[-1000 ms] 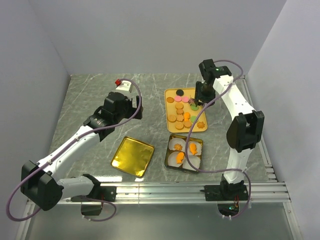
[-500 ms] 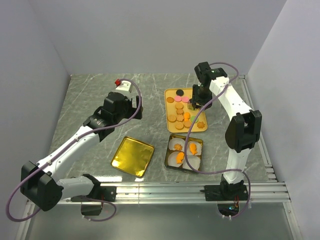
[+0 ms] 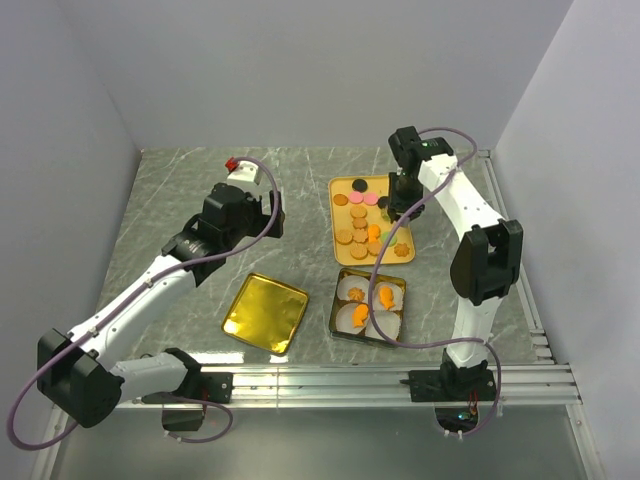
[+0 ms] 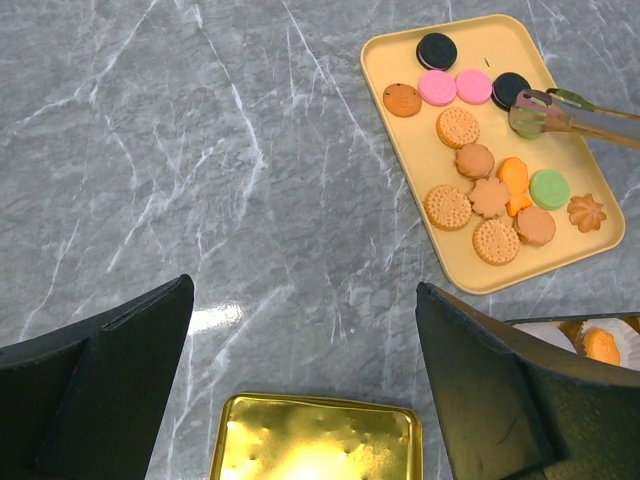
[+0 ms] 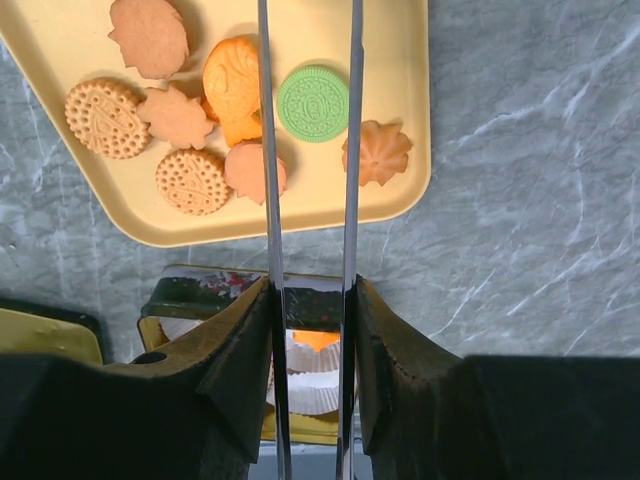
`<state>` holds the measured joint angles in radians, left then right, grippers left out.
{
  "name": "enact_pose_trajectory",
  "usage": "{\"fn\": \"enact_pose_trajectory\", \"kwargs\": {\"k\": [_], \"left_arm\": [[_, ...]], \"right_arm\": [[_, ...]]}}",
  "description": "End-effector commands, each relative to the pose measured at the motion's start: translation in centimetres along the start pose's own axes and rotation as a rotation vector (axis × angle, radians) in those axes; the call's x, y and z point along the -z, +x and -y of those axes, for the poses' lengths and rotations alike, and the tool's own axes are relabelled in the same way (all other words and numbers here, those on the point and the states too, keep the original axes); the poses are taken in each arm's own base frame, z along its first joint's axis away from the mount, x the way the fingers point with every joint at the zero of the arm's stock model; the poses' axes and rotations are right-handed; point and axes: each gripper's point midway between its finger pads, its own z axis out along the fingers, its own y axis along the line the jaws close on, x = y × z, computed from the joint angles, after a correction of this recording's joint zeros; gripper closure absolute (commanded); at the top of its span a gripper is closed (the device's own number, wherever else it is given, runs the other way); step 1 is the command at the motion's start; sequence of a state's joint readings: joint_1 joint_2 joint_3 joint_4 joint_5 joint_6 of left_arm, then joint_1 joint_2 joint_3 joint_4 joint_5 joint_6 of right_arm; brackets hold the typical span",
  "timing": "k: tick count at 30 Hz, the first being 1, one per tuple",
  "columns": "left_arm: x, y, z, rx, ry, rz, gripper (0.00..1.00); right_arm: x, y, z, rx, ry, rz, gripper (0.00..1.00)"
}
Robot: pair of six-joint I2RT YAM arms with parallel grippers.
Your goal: Pack the cookies
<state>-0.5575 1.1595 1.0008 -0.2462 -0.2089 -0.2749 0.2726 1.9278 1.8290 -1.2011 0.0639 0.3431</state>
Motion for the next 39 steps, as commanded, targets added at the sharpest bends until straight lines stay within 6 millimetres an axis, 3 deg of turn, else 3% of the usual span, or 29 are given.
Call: {"fn": "enact_pose_trajectory", "kwargs": {"k": [1,4,5,7,8,10,11,13,14,16,17,18,20,26,29,39], "left_arm": [[0.4,-1.3,-0.2,0.012,-0.006,0.057,0.01],[0.1,-1.1,-0.3,0.001,-0.013,0.056,0.01],[-0.1,-0.7,-0.4,-0.003,-0.02,0.048,0.01],[-0.4,-0.7,-0.7,-0.011,-0.031,0.047,0.0],[-0.6,-0.5,-0.8,-0.014,-0.037,0.041,0.01],[-0.9,-0.3,-1.0,-0.014,-0.044,0.038,0.01],[-1.3,0.0,-1.1,-0.015,-0.05,0.027,0.01],[-1.7,0.0,-1.1,-0.017,-0.054,0.024,0.01],[-2.1,0.4,-1.3,-0.022,-0.061,0.012,0.0],[-2.5,0.3,-1.1,-0.022,-0.058,0.009,0.01],[-2.9,0.3,-1.0,-0.023,-0.055,0.006,0.0],[-3.0,0.1,-0.8,-0.022,-0.046,0.008,0.01],[-3.4,-0.1,-0.3,-0.01,-0.027,0.007,0.01],[-4.1,0.2,1.0,0.023,0.027,-0.021,0.01],[-4.5,0.5,1.7,0.042,0.054,-0.039,0.01],[-5.4,1.2,3.0,0.084,0.096,-0.094,0.01]], "right_arm": [[4.7,-1.3,0.0,-0.018,-0.025,0.115,0.74],[7.5,-0.5,-0.3,-0.031,-0.077,0.145,0.75],[9.1,0.0,-0.5,-0.03,-0.103,0.176,0.75],[10.0,1.5,-0.9,-0.041,-0.137,0.172,0.74],[11.6,2.2,-0.9,-0.052,-0.165,0.203,0.74],[11.9,4.4,-1.2,-0.055,-0.202,0.176,0.74],[13.4,5.4,-1.3,-0.069,-0.241,0.204,0.74],[13.1,8.4,-2.2,-0.054,-0.29,0.158,0.74],[14.2,9.7,-2.3,-0.057,-0.322,0.179,0.74],[13.6,12.7,-2.7,-0.025,-0.331,0.143,0.74],[14.5,13.8,-2.3,-0.038,-0.354,0.169,0.74],[13.4,15.3,-1.8,-0.037,-0.339,0.139,0.74],[13.0,17.8,-0.9,-0.052,-0.353,0.132,0.74],[11.8,23.1,1.2,-0.096,-0.402,0.094,0.74],[11.0,25.0,2.1,-0.094,-0.398,0.07,0.74],[10.5,27.0,2.8,-0.081,-0.416,0.043,0.73]]}}
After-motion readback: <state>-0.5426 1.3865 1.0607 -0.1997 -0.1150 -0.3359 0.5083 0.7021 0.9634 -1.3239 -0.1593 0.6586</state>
